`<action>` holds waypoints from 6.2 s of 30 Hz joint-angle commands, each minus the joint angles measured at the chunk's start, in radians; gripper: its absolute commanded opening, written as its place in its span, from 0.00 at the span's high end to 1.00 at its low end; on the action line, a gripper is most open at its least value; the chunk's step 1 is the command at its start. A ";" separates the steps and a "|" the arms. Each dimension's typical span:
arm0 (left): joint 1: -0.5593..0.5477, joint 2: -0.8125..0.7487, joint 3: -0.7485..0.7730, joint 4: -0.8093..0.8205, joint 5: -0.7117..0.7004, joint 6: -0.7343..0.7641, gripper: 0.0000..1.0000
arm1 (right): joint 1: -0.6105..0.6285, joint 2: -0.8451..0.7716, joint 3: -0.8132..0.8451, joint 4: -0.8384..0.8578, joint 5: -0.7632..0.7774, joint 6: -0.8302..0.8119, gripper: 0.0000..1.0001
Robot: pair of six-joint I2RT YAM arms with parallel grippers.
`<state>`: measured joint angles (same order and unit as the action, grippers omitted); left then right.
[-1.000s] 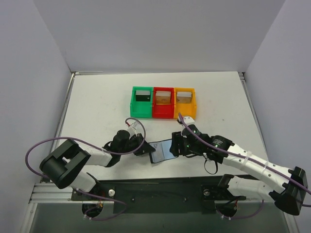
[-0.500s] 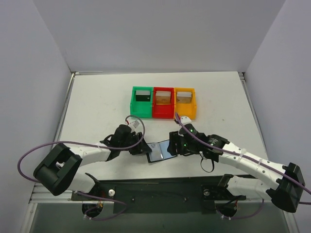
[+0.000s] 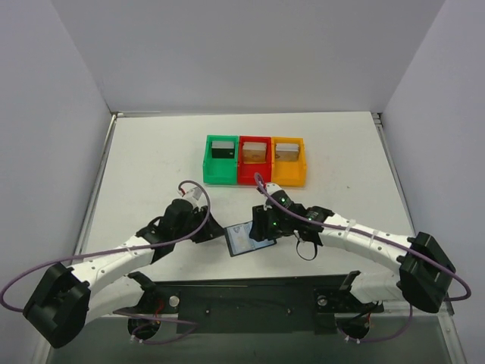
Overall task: Take the credit cards out of the card holder
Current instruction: Open the card holder at the center of the board, then remove the credit card from the card holder.
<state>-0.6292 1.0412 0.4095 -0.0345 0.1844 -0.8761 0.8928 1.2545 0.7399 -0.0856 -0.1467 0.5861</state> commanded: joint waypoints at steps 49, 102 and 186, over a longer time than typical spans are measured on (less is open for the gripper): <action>-0.029 0.179 0.037 0.061 -0.135 -0.003 0.64 | -0.006 0.086 -0.060 0.095 -0.016 0.097 0.59; -0.098 0.373 -0.058 0.518 0.003 -0.097 0.71 | -0.127 0.244 -0.211 0.549 -0.254 0.276 0.59; -0.182 0.507 -0.049 0.524 -0.076 -0.112 0.77 | -0.206 0.240 -0.382 0.985 -0.409 0.492 0.59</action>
<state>-0.7784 1.4918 0.3412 0.5507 0.1280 -1.0100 0.6739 1.5166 0.3504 0.7746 -0.4946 1.0515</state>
